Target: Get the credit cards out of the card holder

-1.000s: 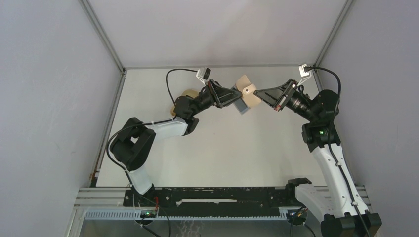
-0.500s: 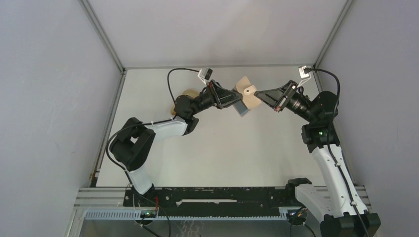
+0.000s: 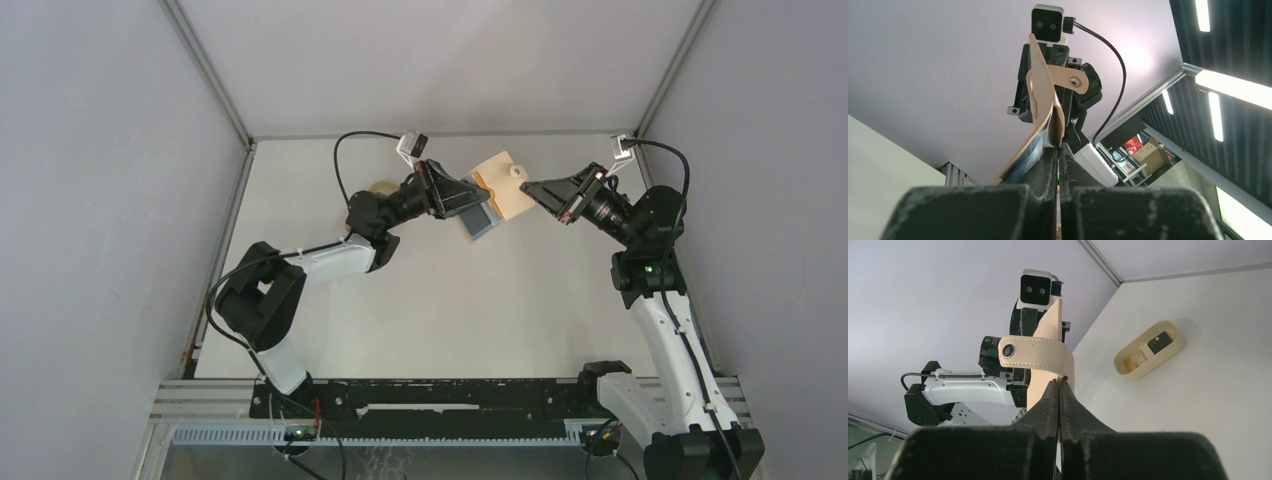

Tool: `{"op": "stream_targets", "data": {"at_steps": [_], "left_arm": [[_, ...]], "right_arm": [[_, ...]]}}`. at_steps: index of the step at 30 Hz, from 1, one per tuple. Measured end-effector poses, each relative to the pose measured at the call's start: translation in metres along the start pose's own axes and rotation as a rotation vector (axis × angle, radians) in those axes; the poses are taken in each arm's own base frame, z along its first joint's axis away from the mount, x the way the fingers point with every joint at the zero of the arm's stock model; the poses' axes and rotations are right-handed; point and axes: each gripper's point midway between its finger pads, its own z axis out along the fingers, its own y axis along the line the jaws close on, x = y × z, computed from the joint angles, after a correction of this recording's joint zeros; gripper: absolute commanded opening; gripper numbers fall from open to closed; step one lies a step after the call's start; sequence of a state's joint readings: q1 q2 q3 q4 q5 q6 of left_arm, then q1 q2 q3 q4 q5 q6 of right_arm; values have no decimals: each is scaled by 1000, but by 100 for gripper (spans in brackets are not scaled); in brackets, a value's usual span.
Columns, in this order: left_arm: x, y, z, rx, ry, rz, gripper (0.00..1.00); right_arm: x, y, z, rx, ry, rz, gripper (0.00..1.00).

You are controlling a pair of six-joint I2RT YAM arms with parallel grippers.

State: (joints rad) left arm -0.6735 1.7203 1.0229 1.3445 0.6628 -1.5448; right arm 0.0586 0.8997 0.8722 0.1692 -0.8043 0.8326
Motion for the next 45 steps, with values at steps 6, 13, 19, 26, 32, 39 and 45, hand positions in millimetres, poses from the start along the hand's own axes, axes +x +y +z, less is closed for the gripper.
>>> {"op": "stream_targets", "data": {"at_steps": [6, 13, 19, 26, 32, 39, 45], "left_arm": [[-3, -11, 6, 30, 13, 24, 0], [1, -7, 4, 21, 26, 34, 0], [13, 21, -17, -52, 33, 13, 0], [18, 39, -33, -95, 41, 26, 0], [22, 47, -44, -116, 51, 43, 0], [15, 79, -89, -228, 25, 33, 0], [-9, 81, -111, -267, -35, 71, 0]], "right_arm": [[-2, 0, 0, 1, -9, -2, 0], [-5, -4, -3, 12, -12, 0, 0], [4, -9, -6, 20, 24, 29, 0], [8, -21, -11, 55, 36, 65, 0], [2, -27, -15, 79, 15, 66, 0], [-22, -42, -25, 150, -88, 39, 0], [-30, -47, -28, 174, -120, 27, 0]]}}
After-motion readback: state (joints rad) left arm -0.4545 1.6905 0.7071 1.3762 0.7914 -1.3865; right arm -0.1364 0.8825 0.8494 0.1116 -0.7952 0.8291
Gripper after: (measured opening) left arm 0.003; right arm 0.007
